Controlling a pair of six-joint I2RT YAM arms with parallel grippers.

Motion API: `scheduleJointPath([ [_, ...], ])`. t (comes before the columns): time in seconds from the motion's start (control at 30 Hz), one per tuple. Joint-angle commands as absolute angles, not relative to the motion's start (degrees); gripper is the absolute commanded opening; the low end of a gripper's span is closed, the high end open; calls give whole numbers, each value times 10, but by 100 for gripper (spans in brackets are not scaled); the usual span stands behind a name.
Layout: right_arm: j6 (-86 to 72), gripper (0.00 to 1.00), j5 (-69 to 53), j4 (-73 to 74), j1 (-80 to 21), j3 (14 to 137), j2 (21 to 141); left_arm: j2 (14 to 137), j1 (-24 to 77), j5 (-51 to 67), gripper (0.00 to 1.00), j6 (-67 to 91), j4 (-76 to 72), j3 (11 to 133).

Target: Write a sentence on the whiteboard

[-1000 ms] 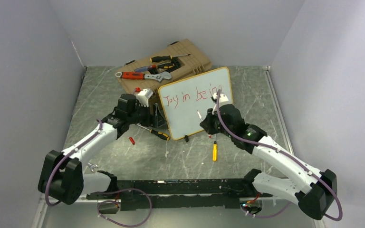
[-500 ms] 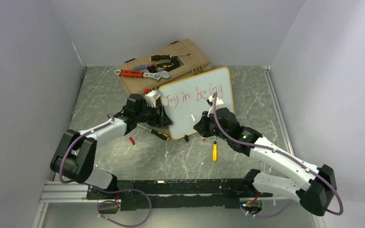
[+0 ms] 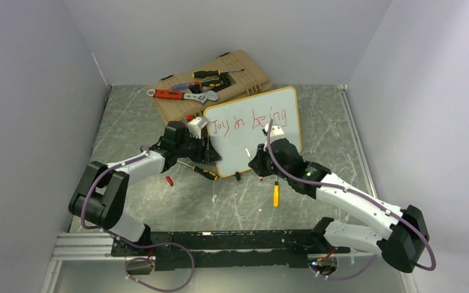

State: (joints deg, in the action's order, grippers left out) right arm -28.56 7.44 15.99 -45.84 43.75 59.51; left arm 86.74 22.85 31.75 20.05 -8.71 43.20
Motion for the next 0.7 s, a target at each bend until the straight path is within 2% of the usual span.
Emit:
scheduleJointPath([
  [0.0, -259, 0, 68, 127, -461, 460, 631, 866, 222, 323, 62, 214, -105, 438],
  [0.1, -245, 0, 70, 125, -461, 486, 663, 847, 223, 308, 61, 203, -91, 431],
  [0.43, -202, 0, 41, 103, -461, 548, 764, 839, 226, 303, 45, 183, -78, 434],
  [0.67, -203, 0, 39, 110, -461, 556, 790, 836, 232, 290, 32, 170, -71, 434],
])
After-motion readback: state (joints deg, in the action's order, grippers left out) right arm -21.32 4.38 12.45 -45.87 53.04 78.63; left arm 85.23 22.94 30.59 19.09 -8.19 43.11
